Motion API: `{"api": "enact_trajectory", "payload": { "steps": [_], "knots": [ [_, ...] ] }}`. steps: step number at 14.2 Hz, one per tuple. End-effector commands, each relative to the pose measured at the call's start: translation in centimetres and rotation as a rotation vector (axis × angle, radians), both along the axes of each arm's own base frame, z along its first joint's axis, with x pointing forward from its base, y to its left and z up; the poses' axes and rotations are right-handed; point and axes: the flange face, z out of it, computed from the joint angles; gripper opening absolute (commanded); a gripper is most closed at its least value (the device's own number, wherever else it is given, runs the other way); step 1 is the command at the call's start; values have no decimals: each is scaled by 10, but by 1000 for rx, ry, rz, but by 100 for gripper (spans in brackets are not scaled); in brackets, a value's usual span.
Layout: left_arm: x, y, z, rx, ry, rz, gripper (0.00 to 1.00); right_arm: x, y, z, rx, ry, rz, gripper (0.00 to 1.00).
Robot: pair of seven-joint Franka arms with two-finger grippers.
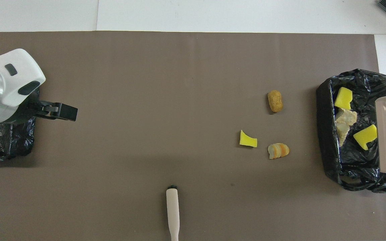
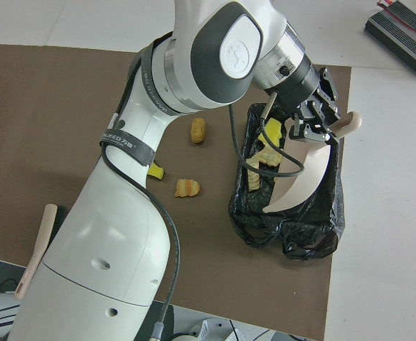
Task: Sweep and dump trash in bin
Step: 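Shake the dustpan empty and lift it out with the right gripper, then carry the dustpan back to the table center with the right gripper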
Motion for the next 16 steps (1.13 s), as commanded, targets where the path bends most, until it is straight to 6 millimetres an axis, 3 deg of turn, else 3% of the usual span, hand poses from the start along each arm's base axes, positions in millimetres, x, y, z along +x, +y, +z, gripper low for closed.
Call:
{"api": "enact_trajectory", "payload": {
  "steps": [1, 4, 10, 12, 16],
  "knots": [
    [0, 23, 23, 21, 35, -39, 100, 3, 40, 7, 20, -68, -78, 0],
    [-1, 35, 44, 18, 16, -21, 100, 6, 101, 8, 81, -209, -258, 0],
    [-6, 38, 48, 20, 9, -79, 100, 7, 216, -4, 244, -473, -763, 0],
    [-6, 41, 48, 20, 5, -70, 100, 9, 274, -18, 285, -525, -902, 0],
    [-6, 41, 49, 19, 3, -68, 100, 26, 373, -74, 380, -513, -1182, 0]
  ]
}}
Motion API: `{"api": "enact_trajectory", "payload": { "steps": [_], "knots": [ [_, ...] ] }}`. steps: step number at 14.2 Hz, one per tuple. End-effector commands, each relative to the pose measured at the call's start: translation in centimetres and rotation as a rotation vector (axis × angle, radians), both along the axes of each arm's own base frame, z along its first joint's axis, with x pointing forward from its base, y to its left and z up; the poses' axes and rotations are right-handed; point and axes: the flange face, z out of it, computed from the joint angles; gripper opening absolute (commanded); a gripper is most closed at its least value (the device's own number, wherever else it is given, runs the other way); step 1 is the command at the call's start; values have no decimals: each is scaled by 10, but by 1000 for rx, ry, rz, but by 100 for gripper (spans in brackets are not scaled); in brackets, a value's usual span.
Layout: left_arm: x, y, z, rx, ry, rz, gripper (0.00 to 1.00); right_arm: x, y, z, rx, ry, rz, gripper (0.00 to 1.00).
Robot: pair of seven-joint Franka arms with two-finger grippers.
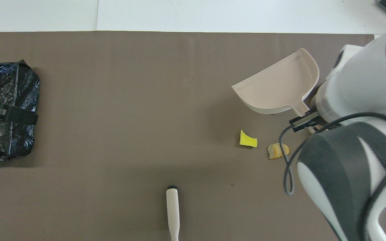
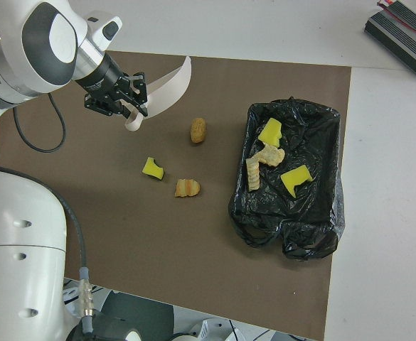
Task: Sweep and dump trash in bin
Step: 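Carry the dustpan back to the table center with the right gripper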
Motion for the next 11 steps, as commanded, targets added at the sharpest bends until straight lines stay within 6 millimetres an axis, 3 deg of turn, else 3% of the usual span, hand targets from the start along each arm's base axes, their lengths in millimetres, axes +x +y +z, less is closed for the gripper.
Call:
{"api": "enact_trajectory", "payload": {
  "steps": [1, 3, 6, 11],
  "knots": [
    [1, 4, 3, 18, 5, -8, 100, 20, 53, -43, 116, -9, -183, 0],
    [1, 4, 4, 17, 4, -8, 100, 23, 113, -85, 153, -20, -229, 0],
    [1, 4, 4, 17, 4, -8, 100, 26, 169, -129, 200, -57, -301, 0],
    [1, 4, 4, 17, 4, -8, 100, 16, 244, -194, 279, -89, -300, 0]
  ]
}}
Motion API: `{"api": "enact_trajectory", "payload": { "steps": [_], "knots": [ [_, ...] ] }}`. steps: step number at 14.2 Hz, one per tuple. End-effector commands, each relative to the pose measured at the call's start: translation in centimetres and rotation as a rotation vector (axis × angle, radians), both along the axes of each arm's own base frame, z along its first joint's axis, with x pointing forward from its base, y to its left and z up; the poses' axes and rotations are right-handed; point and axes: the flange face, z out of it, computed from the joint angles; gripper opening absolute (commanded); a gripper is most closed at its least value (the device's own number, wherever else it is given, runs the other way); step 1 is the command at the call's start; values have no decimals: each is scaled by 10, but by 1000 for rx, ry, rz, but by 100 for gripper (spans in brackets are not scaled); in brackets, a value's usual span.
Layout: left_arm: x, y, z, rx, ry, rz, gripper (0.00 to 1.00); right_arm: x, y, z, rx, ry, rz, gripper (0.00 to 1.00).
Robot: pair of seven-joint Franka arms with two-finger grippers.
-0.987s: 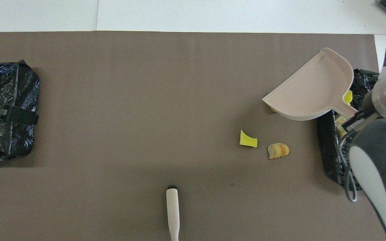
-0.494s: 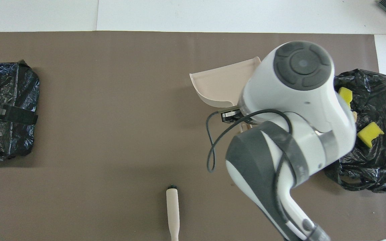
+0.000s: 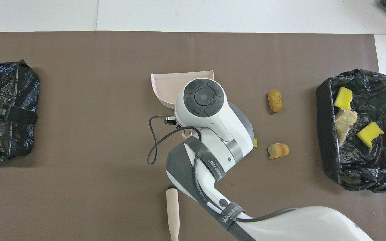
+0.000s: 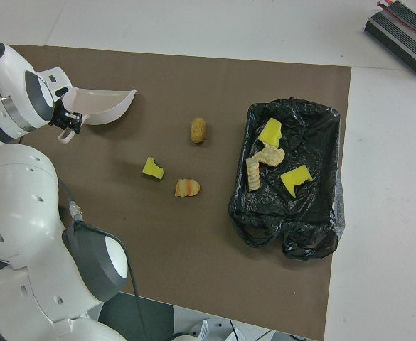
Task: Sweep and dump trash in bin
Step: 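Carry the dustpan back to the table center with the right gripper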
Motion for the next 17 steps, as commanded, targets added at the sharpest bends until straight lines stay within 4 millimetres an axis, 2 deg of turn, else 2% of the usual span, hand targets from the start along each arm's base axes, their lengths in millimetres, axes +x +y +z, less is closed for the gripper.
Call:
{"api": "enact_trajectory", "payload": {
  "steps": [1, 4, 5, 6, 7, 10, 12, 13, 15, 16, 17],
  "knots": [
    [1, 4, 4, 17, 4, -8, 100, 0, 22, -18, 31, -9, -13, 0],
    [1, 4, 4, 17, 4, -8, 100, 1, 22, -18, 31, -14, -9, 0],
    [1, 4, 4, 17, 4, -8, 100, 1, 20, -19, 20, -5, -6, 12],
    [1, 4, 4, 17, 4, -8, 100, 4, 13, -11, 15, -11, -2, 84],
    [1, 4, 3, 17, 5, -8, 100, 4, 9, -5, 14, -15, 7, 100],
    [0, 0, 5, 15, 3, -16, 100, -17, -15, 57, -11, 31, -1, 100],
    [0, 0, 5, 15, 1, -11, 100, -39, -40, 84, -20, 91, -22, 100],
    [-1, -2, 4, 16, 9, -16, 100, -47, -58, 85, -42, 145, 12, 100],
    [-3, -11, 4, 15, 10, -28, 100, -76, -61, 88, -95, 210, 161, 100],
    [-5, -24, 0, 11, 7, -41, 100, -90, -63, 83, -103, 225, 158, 100],
    [-9, -50, -16, 15, 30, -42, 100, -122, -50, 78, -91, 234, 161, 100]
  ]
}}
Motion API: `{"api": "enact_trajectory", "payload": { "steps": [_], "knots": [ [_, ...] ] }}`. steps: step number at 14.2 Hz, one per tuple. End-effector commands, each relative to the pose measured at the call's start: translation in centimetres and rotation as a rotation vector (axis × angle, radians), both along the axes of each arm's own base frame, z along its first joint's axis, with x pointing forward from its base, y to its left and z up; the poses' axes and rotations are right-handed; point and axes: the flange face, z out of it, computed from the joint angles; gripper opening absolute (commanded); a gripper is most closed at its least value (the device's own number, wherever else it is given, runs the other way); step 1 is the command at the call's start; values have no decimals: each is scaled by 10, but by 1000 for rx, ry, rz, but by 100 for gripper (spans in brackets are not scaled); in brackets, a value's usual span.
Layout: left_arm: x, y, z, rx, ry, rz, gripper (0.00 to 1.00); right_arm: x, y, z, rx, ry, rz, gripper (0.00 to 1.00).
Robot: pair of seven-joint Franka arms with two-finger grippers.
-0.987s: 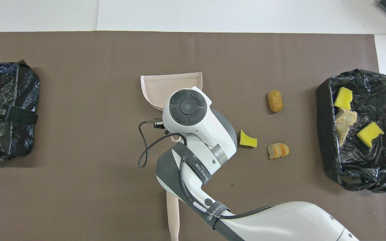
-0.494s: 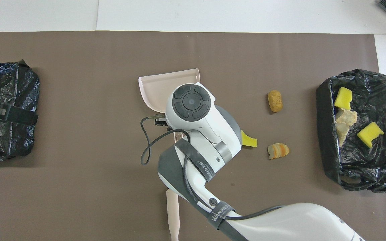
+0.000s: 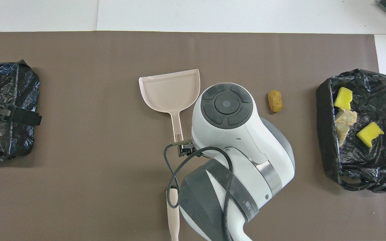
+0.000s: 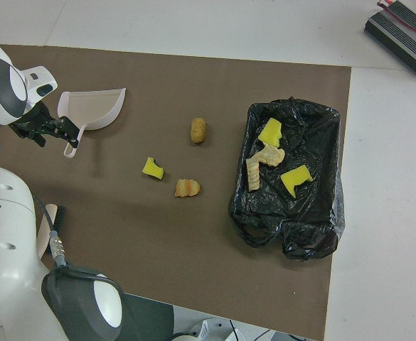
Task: Sweep and dump trash in bin
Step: 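Release the dustpan with the right gripper while the left gripper reaches it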
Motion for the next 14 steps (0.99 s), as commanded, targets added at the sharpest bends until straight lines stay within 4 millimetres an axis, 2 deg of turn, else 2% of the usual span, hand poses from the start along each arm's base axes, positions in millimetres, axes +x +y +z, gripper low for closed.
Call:
{"api": "enact_trajectory", "payload": {
  "steps": [1, 3, 7, 9, 10, 11, 12, 14],
  "knots": [
    [-8, -62, -27, 13, 11, 13, 100, -77, 12, -25, 14, 18, 20, 100],
    [-3, -122, -64, -21, -60, 114, 100, -133, 14, -40, 43, 23, -8, 100],
    [-1, -207, -136, -51, -37, 167, 100, -212, 31, -49, 61, 75, -56, 100],
    [7, -238, -176, 2, -69, 167, 100, -243, 47, -69, 63, 79, -82, 100],
    [13, -253, -204, 25, -73, 173, 100, -255, 53, -82, 63, 70, -92, 100],
    [17, -268, -220, 11, -90, 216, 100, -268, 59, -93, 64, 60, -102, 100],
    [21, -273, -236, 14, -101, 251, 100, -279, 63, -103, 59, 55, -113, 100],
    [15, -292, -261, 37, -96, 276, 100, -296, 78, -123, 49, 58, -139, 100]
  ]
}}
